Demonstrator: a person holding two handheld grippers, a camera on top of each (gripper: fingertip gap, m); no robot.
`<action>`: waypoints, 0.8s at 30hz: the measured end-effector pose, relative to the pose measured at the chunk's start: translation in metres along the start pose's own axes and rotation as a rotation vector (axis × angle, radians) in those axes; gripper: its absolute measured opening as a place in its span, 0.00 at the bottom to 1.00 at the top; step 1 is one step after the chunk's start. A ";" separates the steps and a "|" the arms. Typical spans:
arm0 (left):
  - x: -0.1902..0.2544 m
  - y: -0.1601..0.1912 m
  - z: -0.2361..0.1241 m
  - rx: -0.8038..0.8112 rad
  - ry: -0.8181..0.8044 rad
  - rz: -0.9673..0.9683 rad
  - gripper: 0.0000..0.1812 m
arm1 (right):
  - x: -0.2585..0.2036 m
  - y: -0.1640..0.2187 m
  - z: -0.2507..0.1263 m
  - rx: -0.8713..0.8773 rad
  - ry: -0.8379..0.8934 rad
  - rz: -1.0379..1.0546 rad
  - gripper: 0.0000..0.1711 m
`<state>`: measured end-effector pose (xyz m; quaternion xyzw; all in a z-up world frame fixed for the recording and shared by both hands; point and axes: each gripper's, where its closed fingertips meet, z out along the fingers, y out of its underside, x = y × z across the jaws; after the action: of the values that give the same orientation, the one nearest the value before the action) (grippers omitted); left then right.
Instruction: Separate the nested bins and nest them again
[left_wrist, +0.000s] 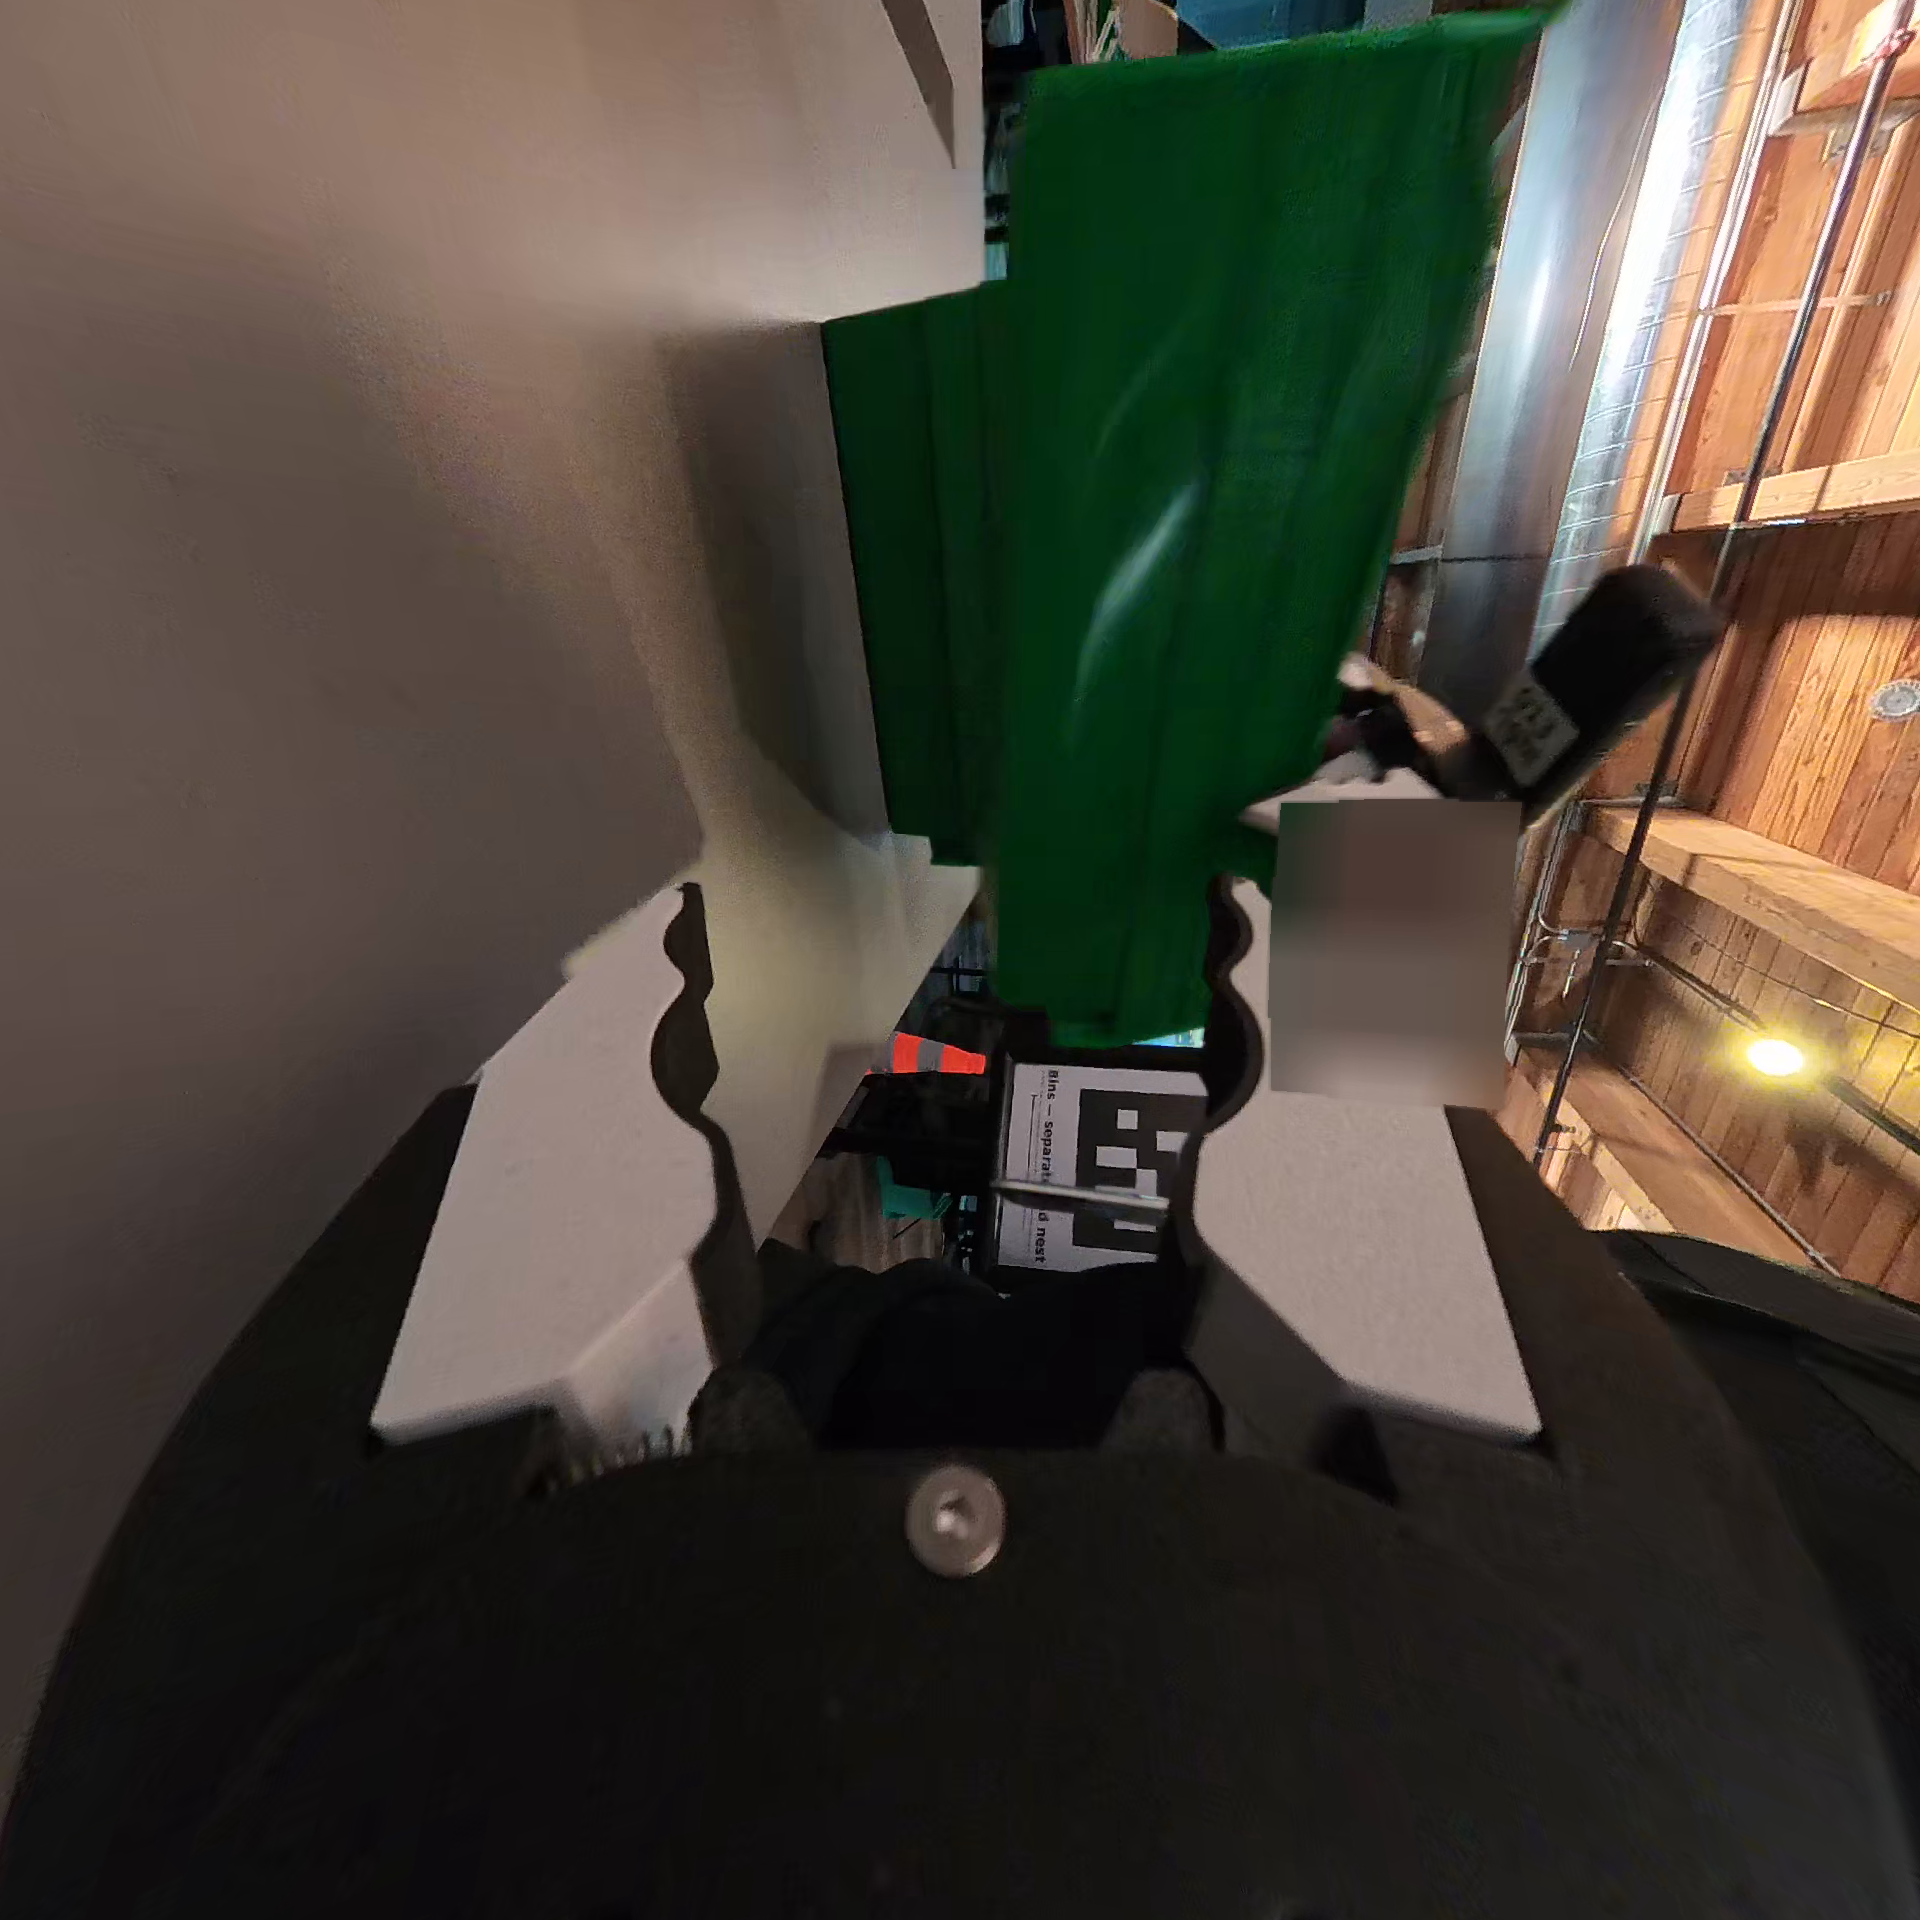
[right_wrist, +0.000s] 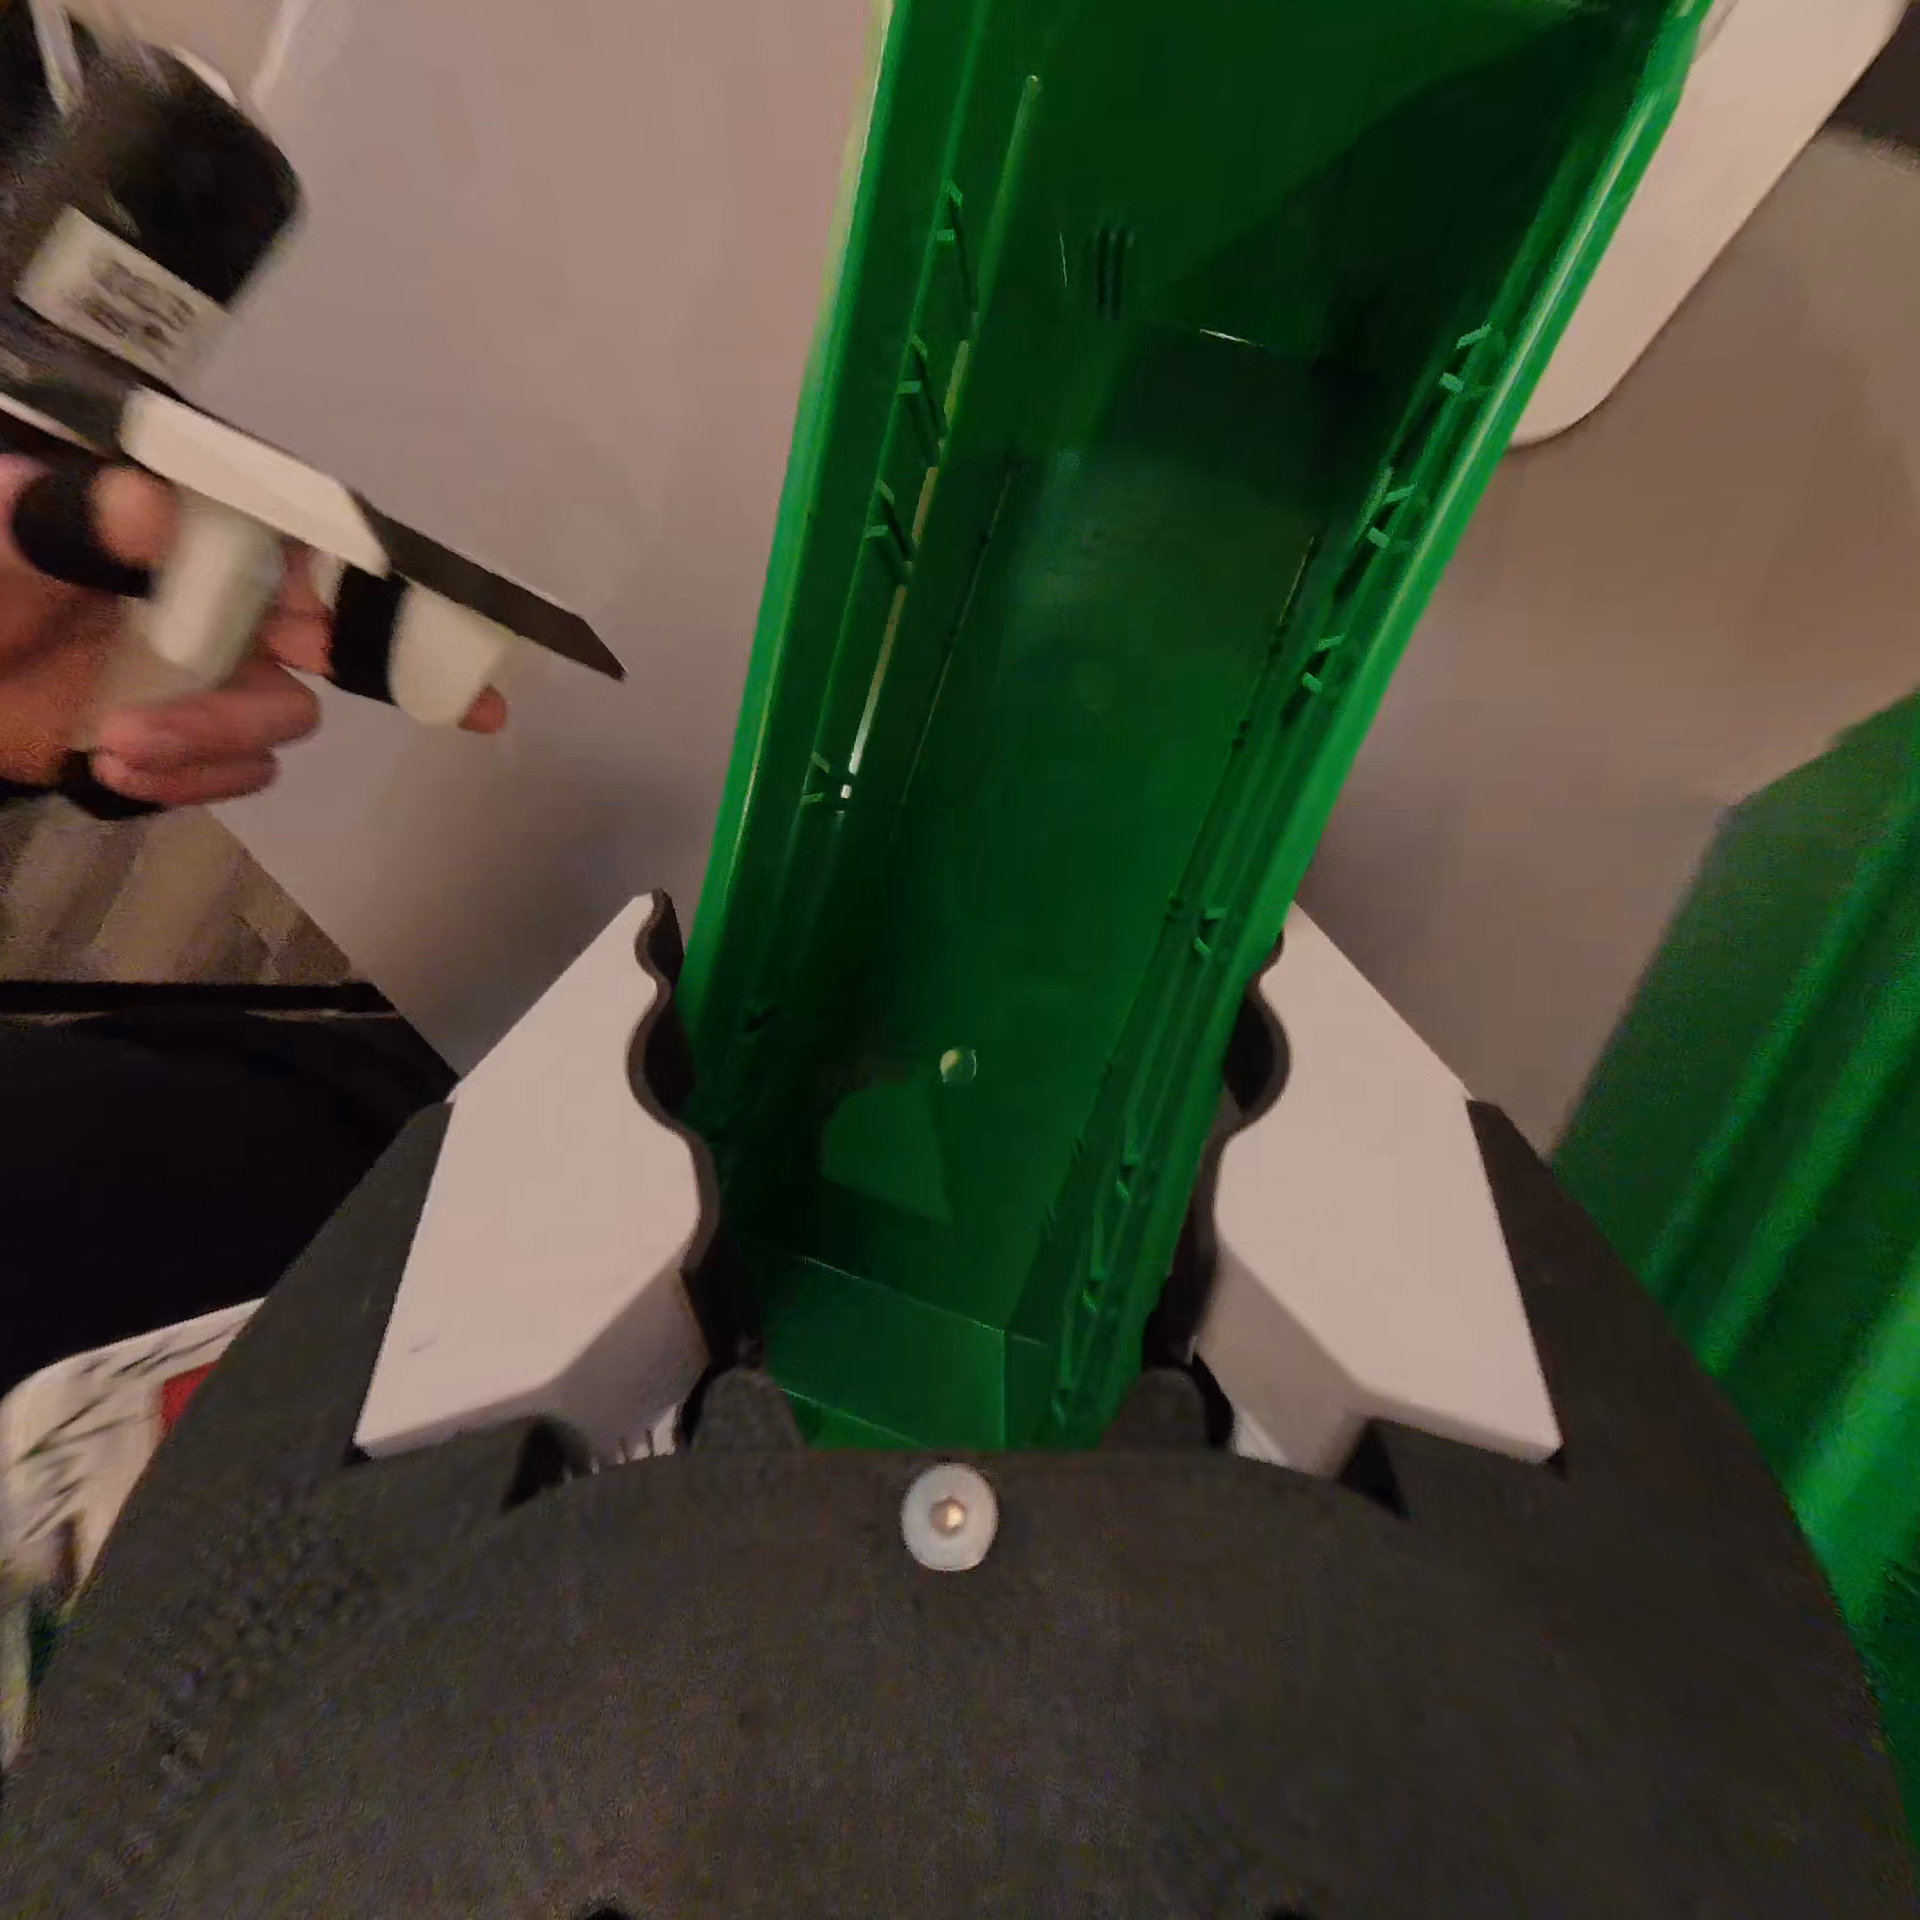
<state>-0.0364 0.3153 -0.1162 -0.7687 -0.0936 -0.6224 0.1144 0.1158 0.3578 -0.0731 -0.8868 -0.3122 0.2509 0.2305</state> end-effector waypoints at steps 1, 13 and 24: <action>0.000 -0.001 0.001 -0.001 -0.001 0.004 0.51 | 0.004 -0.010 -0.019 0.025 0.000 -0.003 0.62; 0.005 0.002 0.015 -0.014 0.025 0.027 0.52 | 0.135 -0.001 -0.150 -0.085 0.215 -0.045 0.63; 0.009 0.008 0.026 -0.021 0.035 0.034 0.52 | 0.160 0.045 -0.096 -0.158 0.211 -0.007 0.64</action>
<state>-0.0076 0.3148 -0.1132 -0.7604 -0.0721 -0.6345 0.1185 0.3006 0.4096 -0.0727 -0.9225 -0.3084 0.1301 0.1924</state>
